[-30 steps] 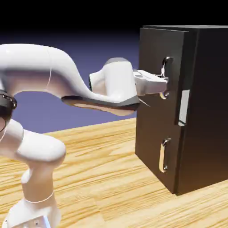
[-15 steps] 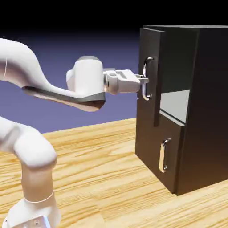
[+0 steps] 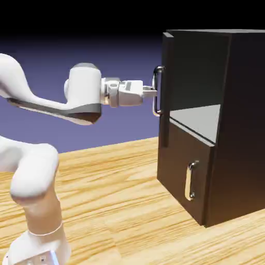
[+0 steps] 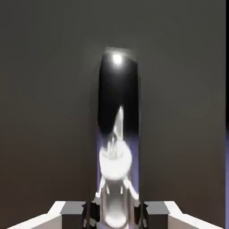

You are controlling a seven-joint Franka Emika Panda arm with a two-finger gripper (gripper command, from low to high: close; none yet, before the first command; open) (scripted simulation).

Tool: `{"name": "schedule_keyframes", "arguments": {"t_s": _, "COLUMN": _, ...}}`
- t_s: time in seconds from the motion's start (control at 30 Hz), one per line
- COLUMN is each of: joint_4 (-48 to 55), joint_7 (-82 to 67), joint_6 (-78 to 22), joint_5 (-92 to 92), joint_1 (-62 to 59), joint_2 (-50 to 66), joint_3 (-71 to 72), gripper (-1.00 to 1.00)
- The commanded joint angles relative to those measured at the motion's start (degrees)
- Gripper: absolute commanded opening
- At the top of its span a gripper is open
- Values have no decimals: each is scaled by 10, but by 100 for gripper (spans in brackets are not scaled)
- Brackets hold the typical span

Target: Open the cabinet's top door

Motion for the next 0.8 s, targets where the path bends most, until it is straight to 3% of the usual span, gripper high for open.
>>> {"name": "schedule_keyframes", "arguments": {"t_s": 0.0, "joint_4": 0, "joint_7": 10, "joint_6": 16, "joint_5": 7, "joint_1": -21, "joint_2": -11, "joint_3": 12, "gripper": -100}}
{"name": "schedule_keyframes", "arguments": {"t_s": 0.17, "joint_4": -15, "joint_7": -40, "joint_6": 100, "joint_5": 108, "joint_1": -117, "joint_2": -71, "joint_3": 62, "gripper": -100}}
{"name": "schedule_keyframes", "arguments": {"t_s": 0.3, "joint_4": -37, "joint_7": -120, "joint_6": 110, "joint_5": 208, "joint_1": -131, "joint_2": -103, "joint_3": 78, "gripper": -100}}
{"name": "schedule_keyframes", "arguments": {"t_s": 0.77, "joint_4": -63, "joint_7": -305, "joint_6": -228, "joint_5": 469, "joint_1": 91, "joint_2": -138, "joint_3": 151, "gripper": -100}}
